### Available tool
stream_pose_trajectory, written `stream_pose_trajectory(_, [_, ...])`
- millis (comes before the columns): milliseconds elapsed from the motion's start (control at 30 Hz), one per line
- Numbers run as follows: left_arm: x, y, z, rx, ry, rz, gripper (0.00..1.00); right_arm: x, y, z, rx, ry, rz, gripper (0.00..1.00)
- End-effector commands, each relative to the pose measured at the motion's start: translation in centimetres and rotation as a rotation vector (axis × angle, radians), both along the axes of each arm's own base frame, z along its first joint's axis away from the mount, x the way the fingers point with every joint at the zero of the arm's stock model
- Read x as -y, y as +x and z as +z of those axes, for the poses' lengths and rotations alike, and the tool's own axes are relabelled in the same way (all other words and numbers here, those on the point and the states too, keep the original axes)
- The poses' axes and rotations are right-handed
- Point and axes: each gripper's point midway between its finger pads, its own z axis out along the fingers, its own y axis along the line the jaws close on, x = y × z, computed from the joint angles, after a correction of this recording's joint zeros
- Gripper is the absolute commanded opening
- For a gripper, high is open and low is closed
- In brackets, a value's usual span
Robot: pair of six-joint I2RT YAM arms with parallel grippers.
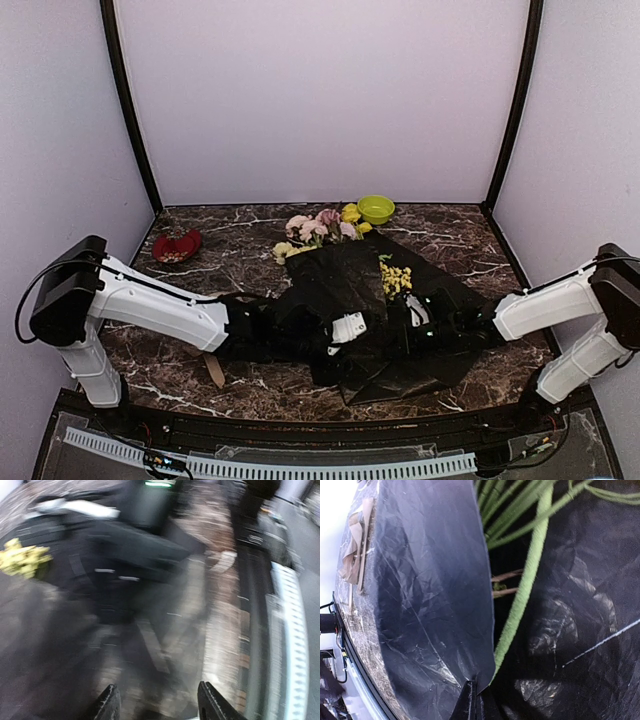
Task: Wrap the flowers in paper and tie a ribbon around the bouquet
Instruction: Adjust the 2/3-folded wrapping paper at the center of the board.
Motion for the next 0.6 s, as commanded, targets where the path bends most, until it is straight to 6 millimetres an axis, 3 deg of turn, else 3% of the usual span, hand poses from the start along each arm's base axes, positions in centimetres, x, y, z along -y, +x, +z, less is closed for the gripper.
stream_pose_trajectory(0, [0.3,4.2,-2.3,0.034,0.089,0.181,0.53,0.3,-0.1,-0.7,-0.027,0.004,-0.022,0.00])
stream_pose_trajectory(233, [1.5,5.9,-6.3,0.074,0.220,0.210,0.53,0.4,0.0,-0.6,-0.033,-0.004,-0.034,0.00])
stream_pose_trajectory(567, [1.8,4.3,-9.1,0.055,0.289,0.139,0.53,1.1,0.5,0.2,-0.011,-0.049,-0.061,0.06])
